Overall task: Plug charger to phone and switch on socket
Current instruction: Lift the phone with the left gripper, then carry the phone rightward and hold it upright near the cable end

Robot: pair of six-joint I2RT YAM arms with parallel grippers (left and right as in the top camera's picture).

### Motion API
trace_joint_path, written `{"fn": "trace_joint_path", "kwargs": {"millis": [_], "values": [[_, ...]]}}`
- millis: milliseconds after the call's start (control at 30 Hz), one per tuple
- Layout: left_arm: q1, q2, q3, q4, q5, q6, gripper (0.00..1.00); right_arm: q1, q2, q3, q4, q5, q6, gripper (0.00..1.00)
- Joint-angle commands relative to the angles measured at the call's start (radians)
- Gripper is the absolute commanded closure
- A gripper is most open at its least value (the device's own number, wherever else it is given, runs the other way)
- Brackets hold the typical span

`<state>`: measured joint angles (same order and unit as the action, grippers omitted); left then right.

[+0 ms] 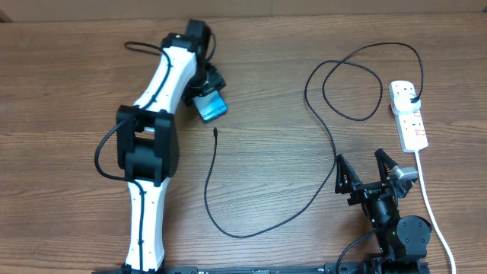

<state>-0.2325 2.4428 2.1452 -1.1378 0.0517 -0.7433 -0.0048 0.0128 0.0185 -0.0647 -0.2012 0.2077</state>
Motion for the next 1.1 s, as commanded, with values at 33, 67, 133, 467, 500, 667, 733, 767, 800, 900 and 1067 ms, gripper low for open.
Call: {"fn": "trace_joint_path", "kwargs": {"millis": [33,67,133,467,500,667,733,767,800,900,1067], "values": [[-0.051,0.001,0.124,-0.044,0.017,0.064,0.41,0.004,-0.01,-0.011,0.006,0.01,-0.006,0.0],[-0.059,0.001,0.142,-0.06,0.017,0.066,0.41,0.004,-0.01,-0.011,0.006,0.01,-0.006,0.0],[-0.069,0.001,0.167,-0.086,0.02,0.071,0.42,0.004,-0.01,-0.011,0.006,0.01,-0.006,0.0],[-0.121,0.001,0.2,-0.209,0.02,0.12,0.45,0.004,-0.01,-0.011,0.006,0.01,-0.006,0.0],[-0.13,0.001,0.2,-0.212,0.02,0.124,0.45,0.004,-0.01,-0.011,0.006,0.01,-0.006,0.0],[-0.169,0.002,0.2,-0.218,0.032,0.139,0.45,0.004,-0.01,-0.011,0.006,0.01,-0.006,0.0],[-0.181,0.003,0.2,-0.217,0.033,0.138,0.45,0.004,-0.01,-0.011,0.006,0.01,-0.006,0.0],[-0.185,0.003,0.2,-0.216,0.035,0.138,0.46,0.004,-0.01,-0.011,0.006,0.01,-0.006,0.0],[-0.19,0.006,0.198,-0.214,0.035,0.138,0.46,0.004,-0.01,-0.011,0.006,0.01,-0.006,0.0],[-0.201,0.019,0.195,-0.207,0.035,0.138,0.46,0.004,-0.01,-0.011,0.005,0.01,-0.006,0.0],[-0.214,0.051,0.195,-0.209,0.072,0.138,0.48,0.004,-0.01,-0.011,0.006,0.01,-0.006,0.0]]}}
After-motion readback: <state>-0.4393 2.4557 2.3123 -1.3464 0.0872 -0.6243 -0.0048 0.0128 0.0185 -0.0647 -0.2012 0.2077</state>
